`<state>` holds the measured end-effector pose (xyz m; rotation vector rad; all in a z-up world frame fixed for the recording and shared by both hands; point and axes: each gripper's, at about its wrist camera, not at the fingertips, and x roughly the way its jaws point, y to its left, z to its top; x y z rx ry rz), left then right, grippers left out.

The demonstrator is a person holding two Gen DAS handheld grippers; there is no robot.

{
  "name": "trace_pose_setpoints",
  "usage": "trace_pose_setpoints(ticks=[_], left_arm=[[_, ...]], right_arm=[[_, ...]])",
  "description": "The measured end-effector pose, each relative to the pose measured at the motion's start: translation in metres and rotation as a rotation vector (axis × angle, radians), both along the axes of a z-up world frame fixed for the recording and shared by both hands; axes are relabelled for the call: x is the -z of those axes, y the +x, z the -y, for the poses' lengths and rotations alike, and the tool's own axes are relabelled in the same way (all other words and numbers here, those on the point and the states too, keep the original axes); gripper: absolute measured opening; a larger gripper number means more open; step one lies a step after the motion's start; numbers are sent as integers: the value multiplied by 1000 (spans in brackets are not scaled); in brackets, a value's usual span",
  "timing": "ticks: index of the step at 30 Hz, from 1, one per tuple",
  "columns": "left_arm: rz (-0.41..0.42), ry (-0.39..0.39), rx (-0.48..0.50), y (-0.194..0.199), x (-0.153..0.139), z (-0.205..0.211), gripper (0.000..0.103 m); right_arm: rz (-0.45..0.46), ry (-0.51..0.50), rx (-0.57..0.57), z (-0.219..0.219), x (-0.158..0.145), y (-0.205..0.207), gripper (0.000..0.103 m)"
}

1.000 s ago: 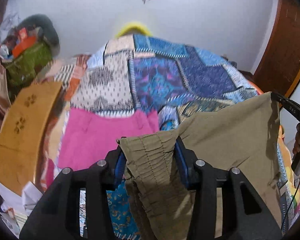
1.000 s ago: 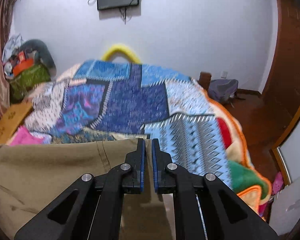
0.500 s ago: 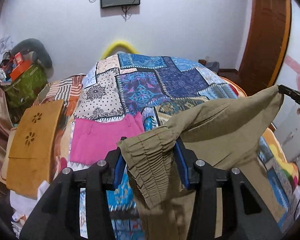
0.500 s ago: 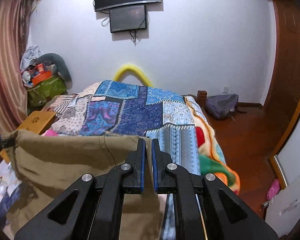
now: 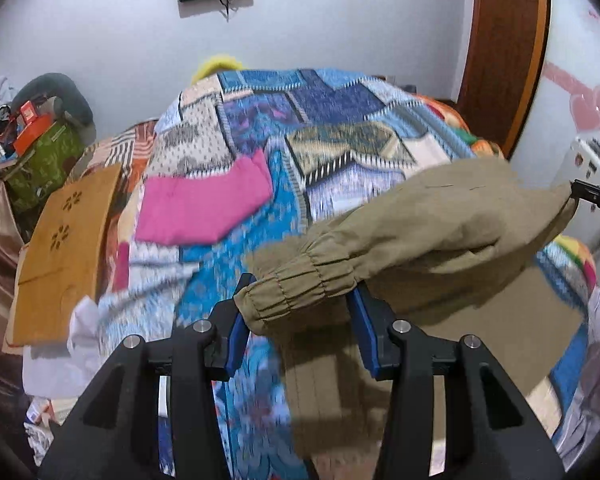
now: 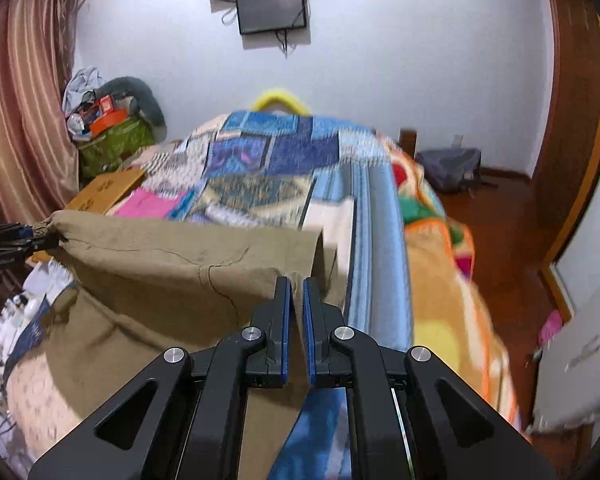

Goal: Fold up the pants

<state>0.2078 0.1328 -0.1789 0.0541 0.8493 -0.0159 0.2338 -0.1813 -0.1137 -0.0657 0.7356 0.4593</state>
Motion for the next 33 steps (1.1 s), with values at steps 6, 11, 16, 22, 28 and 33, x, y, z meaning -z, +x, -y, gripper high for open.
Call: trace_pose_setpoints(ticks=[6,11,16,22,28,33], left_arm=[[-69,3,-25,-32,26,-1,47],[-118,-14,-68,-53,43,-9,47],[-107,-20,-105,-70,34,-15,47],[-56,5,-91,-74,2,1,59],[-15,6,8,-62,-14,41,78],[-66,17,95,-47,-1,74,79]], right_arm=[[-90,-9,-8,5,35,-39,6],[-148,-46,-11,7,54,-65,10],[-138,-81,-20,10,56,-90,10],[-80,-92,-36,4,36,-105,17],[-32,-75,-152,-32,23,-108,42],[-85,-70,-274,-72,36,-100,42]])
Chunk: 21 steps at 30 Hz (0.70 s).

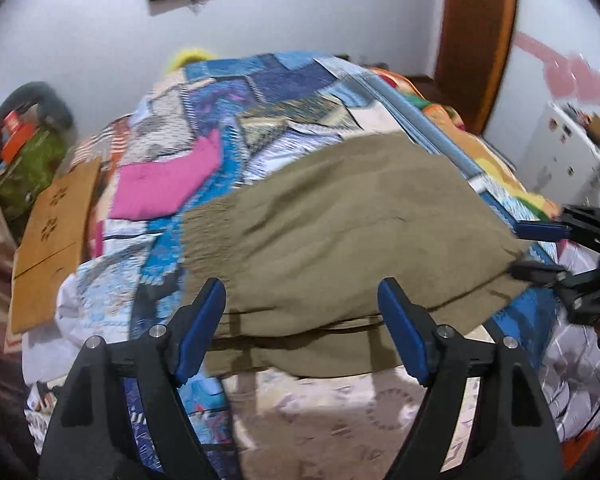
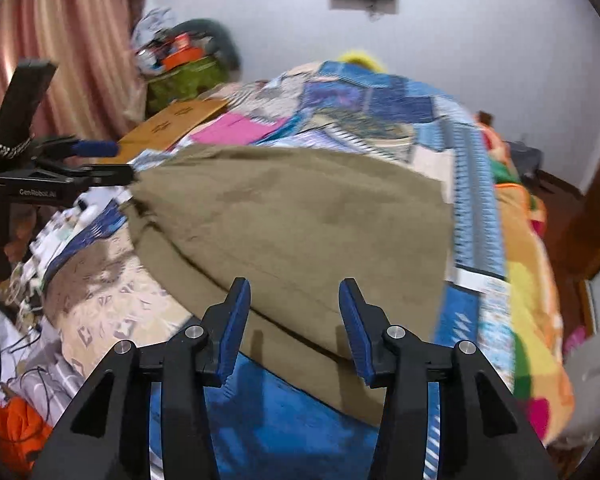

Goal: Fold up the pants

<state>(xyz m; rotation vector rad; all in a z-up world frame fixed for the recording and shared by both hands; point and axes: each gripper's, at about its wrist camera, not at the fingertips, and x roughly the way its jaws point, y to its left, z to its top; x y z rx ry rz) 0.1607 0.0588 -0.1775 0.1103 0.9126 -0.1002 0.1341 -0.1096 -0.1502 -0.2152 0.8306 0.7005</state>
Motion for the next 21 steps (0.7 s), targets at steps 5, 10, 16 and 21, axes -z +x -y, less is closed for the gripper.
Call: trace_pose_setpoints(ticks=[5,10,16,21], left_arm=[[-49,15,75,6,16,22,79],[-94,53,162,6,31,43,79],[-94,95,194,11,40,55,76],[-80,105,175,13,32,54,35]], right_arm=[[-52,-45,-95,-33,23,4,42],[-93,-49,-118,-42,34,10,41],[-92,0,-103,-43,30,17,7],[-58,27,-97,-39,15,9,6]])
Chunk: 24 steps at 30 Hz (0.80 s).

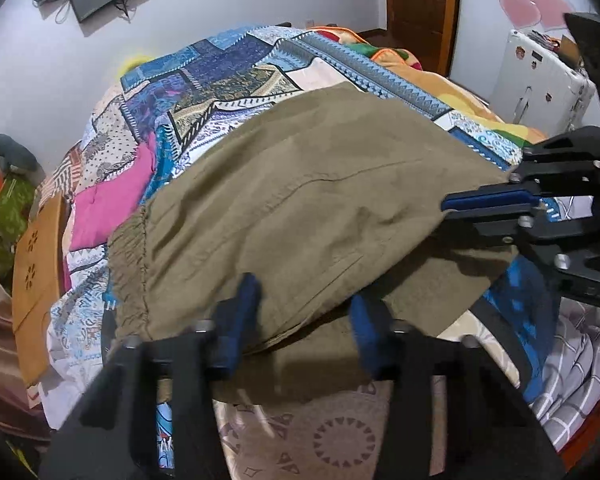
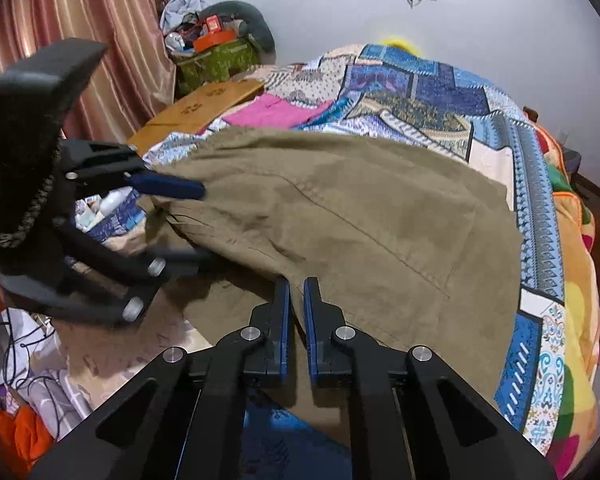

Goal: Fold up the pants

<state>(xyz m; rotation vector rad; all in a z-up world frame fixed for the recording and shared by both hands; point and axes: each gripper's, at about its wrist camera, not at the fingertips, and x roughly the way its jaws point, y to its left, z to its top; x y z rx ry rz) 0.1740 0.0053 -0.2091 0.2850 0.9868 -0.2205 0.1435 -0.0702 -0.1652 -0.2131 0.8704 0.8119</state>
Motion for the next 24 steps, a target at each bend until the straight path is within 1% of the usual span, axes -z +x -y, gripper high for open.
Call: trace_pose_setpoints(ticks=[1,2,5,7,12,15,17,19,20,22,24], left_arm=[[5,-4,0,-1,-3,0,31],[10,-8,3,-3,-6,1,30],[29,-11,13,-12,-14,3,29],[23,-34,12,-18,-17,1,29],[-15,-82,-2,-28,-9,-1,29],[-32,-97,-9,-34,-1,0,30],[-29,-103,-17,-39,-1,-2,32],[-31,-122,-25,-45,-4,-7,37],[-30,-132,-28,-47,-7,-10,39],[-14,-146,-46,-53,-14,-19,54],[17,-156,-74,-58,-23,-31,56]], right_arm=[[5,8,-1,2,-4,-2,6],[9,12,-3,3,-6,-2,6],[21,23,-8,6,-14,-8,6],[27,23,-12,8,-18,-12,6],[10,9,-15,9,-15,-23,6],[-26,-1,-4,10,-6,-26,6],[-64,10,13,12,1,-26,11],[-90,17,31,15,3,-26,11],[-95,16,40,16,2,-26,13],[-96,15,53,22,-1,-27,15],[-84,14,65,28,-6,-28,16]])
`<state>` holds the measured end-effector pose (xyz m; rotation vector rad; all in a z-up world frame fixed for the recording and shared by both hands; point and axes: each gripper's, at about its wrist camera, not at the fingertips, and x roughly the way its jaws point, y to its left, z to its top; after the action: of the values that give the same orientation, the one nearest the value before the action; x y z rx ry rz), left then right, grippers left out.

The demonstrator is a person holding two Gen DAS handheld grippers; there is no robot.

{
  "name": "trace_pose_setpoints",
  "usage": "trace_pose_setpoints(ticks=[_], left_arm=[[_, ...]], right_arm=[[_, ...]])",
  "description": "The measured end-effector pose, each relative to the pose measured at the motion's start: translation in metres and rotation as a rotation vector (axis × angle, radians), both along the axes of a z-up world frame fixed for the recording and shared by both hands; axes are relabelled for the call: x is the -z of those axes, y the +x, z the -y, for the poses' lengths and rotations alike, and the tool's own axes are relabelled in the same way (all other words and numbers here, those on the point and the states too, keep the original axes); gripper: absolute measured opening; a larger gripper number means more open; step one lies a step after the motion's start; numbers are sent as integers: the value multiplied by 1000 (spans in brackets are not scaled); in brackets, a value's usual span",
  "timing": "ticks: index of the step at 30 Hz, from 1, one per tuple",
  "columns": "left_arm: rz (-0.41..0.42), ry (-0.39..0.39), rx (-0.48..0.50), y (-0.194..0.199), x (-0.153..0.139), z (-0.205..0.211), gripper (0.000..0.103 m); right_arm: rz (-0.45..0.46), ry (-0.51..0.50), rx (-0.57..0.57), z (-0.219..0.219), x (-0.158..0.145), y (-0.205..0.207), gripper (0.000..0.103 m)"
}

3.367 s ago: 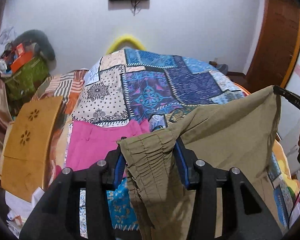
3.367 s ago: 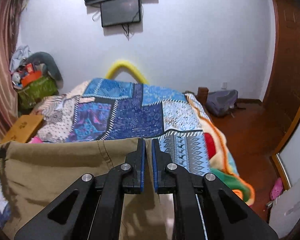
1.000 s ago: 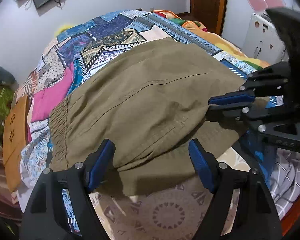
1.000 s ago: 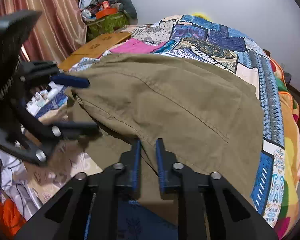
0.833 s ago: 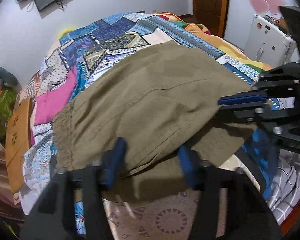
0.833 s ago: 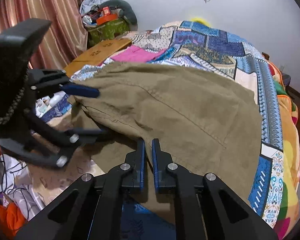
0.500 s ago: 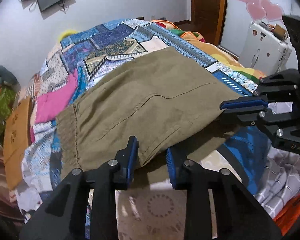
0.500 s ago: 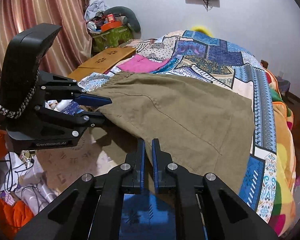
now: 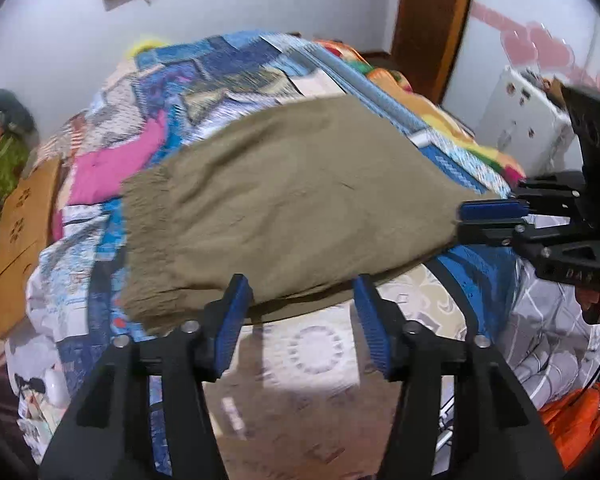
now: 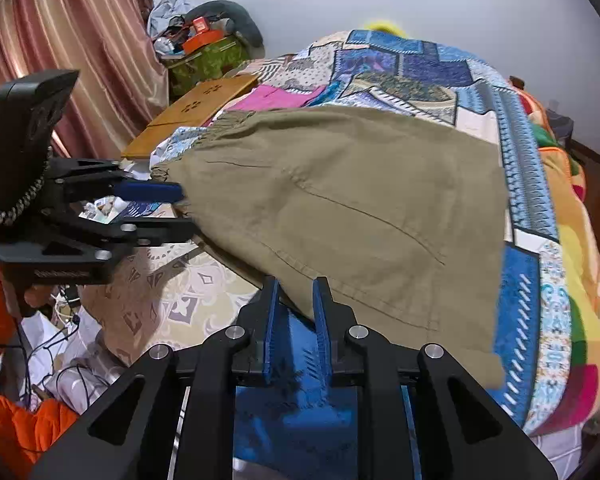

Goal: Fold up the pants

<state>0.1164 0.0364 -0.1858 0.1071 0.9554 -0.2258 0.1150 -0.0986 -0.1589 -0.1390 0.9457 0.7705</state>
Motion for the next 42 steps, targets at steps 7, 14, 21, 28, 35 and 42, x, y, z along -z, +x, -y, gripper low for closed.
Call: trace_pose_setpoints(ticks=[7,14,21,28,35,42], left_arm=[[43,-5,-212,11,-16,-66,63],[-76,-159,-319,32,14,-108,66],[-122,-181,-313,37,43,-104,67],[-111,-167,-328,28,54,-105,70],[-127,-134,-328,36,39,-107,71],[-31,-43,-354,69,0,-116,72]], right_arm=[[45,11,132,36,-15,6,37],[38,1,318,81,-9,24,43],[-79,-10,404,96,27,35,43],[-137,2,402,97,53,25,32],[-130,-47,354,99,46,24,31],[-45,-59,350,102,18,51,36]])
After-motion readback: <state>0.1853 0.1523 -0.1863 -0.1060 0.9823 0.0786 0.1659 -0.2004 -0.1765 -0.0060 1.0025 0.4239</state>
